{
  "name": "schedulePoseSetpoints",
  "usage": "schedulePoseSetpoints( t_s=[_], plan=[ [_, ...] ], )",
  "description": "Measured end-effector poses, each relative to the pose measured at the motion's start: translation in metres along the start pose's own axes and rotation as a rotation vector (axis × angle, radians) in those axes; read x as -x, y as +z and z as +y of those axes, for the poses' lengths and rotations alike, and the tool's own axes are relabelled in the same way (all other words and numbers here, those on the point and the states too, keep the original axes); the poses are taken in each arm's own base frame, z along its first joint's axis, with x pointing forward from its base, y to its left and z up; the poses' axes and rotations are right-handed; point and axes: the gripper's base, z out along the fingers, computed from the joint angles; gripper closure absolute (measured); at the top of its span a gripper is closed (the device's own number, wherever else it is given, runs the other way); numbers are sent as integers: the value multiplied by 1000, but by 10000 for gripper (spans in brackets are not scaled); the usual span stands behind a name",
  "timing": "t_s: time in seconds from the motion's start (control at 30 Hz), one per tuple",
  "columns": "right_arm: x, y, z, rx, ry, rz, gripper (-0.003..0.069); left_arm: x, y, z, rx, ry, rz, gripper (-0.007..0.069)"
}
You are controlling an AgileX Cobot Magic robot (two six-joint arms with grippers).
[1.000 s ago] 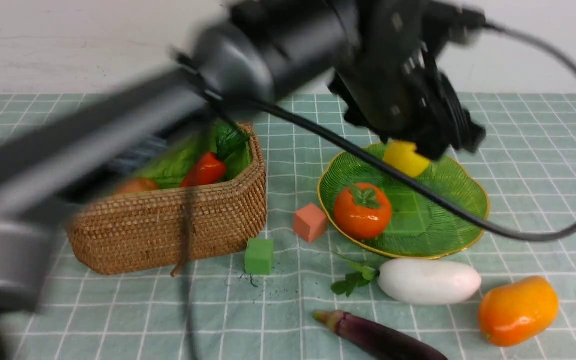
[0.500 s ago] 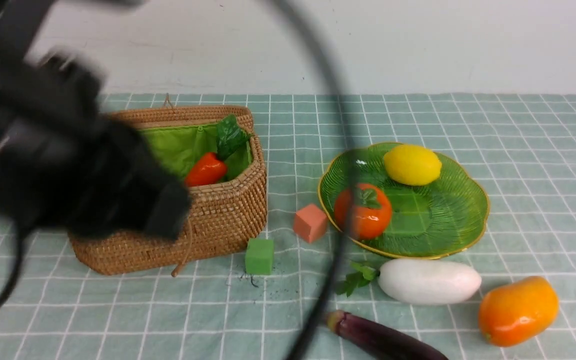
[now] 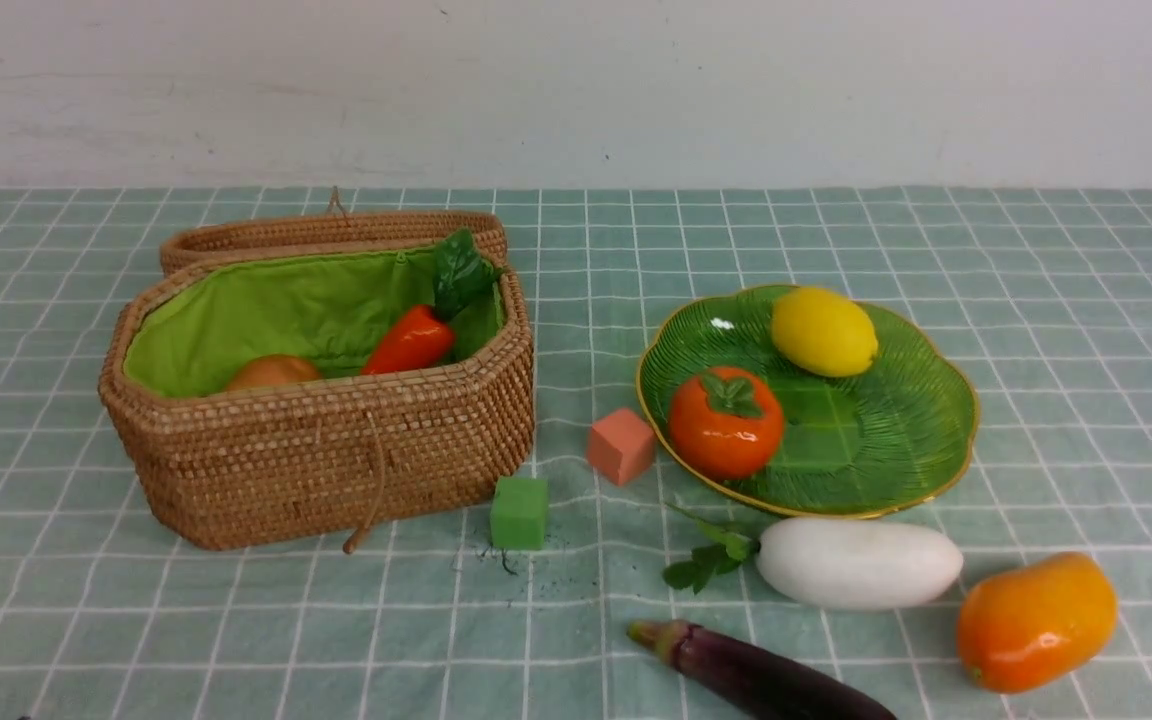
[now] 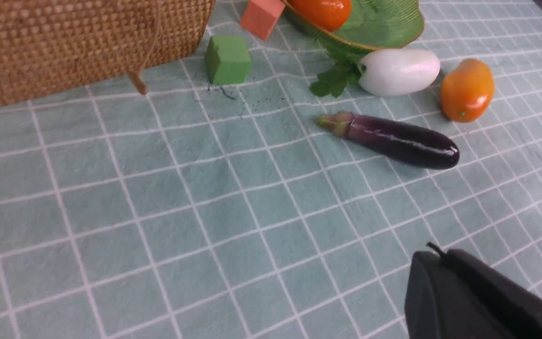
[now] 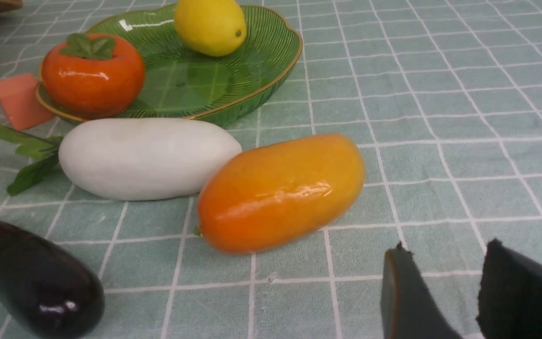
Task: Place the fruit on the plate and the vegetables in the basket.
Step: Use the right arm to grab a mango and put it into the right plate
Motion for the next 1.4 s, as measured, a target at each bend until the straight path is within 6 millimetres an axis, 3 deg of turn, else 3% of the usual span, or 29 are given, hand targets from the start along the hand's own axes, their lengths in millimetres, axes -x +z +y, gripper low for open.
schedulePoseSetpoints(
  t_s=[0.67, 1.03, 1.23, 1.33, 1.4],
  plan=[
    [0, 0, 0, 0, 0, 0, 415, -5, 0, 11, 112, 40, 46, 638],
    [0, 0, 0, 0, 0, 0, 415, 11, -15, 13, 125, 127, -324, 638],
    [0, 0, 0, 0, 0, 0, 415, -13, -16, 28, 288, 225, -496, 638],
    [0, 0, 0, 0, 0, 0, 415, -41, -3, 42, 398, 178, -529, 638],
    [0, 0, 0, 0, 0, 0, 415, -47, 2, 47, 424, 162, -531, 638]
  ],
)
